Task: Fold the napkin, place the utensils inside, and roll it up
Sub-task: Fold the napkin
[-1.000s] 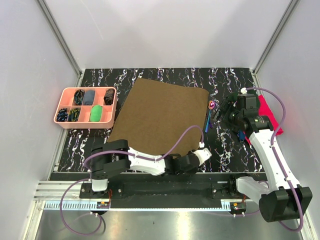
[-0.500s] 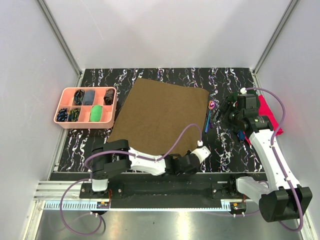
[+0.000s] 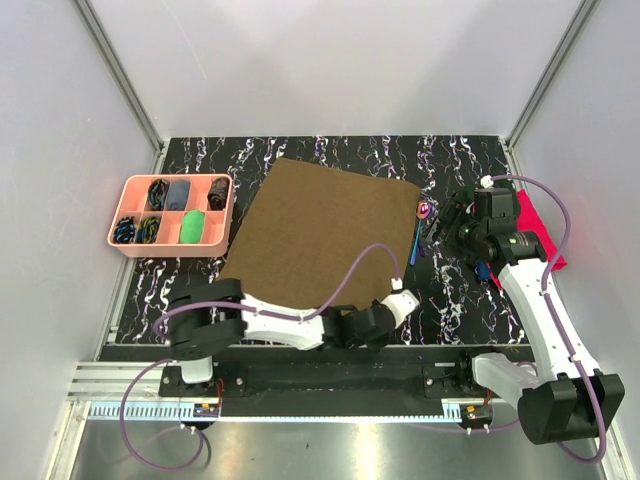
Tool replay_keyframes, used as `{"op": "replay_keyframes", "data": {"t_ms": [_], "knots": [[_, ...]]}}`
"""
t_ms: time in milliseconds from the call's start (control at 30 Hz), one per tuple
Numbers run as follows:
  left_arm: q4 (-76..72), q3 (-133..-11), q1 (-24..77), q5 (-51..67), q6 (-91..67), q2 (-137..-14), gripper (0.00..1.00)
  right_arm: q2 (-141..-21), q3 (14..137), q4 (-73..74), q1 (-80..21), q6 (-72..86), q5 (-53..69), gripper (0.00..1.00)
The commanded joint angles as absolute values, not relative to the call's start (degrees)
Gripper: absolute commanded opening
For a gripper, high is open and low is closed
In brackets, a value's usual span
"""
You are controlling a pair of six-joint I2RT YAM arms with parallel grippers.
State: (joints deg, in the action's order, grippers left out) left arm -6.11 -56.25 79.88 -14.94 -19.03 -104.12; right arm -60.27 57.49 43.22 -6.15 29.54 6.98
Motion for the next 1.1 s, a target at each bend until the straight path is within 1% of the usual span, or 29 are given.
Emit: {"op": "replay_keyframes", "data": {"t_ms": [0,200,400,700,1067], "knots": [[-10.28,-54.23,78.85,-13.01,-21.8,-94.58,0.0,-59.24,57.57,42.63,-5.71,28.56,7.47,0.84],[-8.35,-52.12,70.86,-10.46,-19.35,-93.08,0.0,-59.24,57.13,42.28,-5.63,28.48,8.09,0.84],[-7.03,-51.07,63.3,-10.72,-15.65,-93.25,0.0,-59.06,56.69,41.84,-5.71,28.56,8.26,0.85],[-6.42,-51.85,56.17,-12.57,-11.69,-93.87,0.0,-60.29,55.02,40.25,-5.71,28.92,9.49,0.84],[-2.9,-60.81,44.58,-13.97,-8.0,-99.49,0.0,-62.57,54.93,38.58,-5.71,28.92,10.11,0.84]]}}
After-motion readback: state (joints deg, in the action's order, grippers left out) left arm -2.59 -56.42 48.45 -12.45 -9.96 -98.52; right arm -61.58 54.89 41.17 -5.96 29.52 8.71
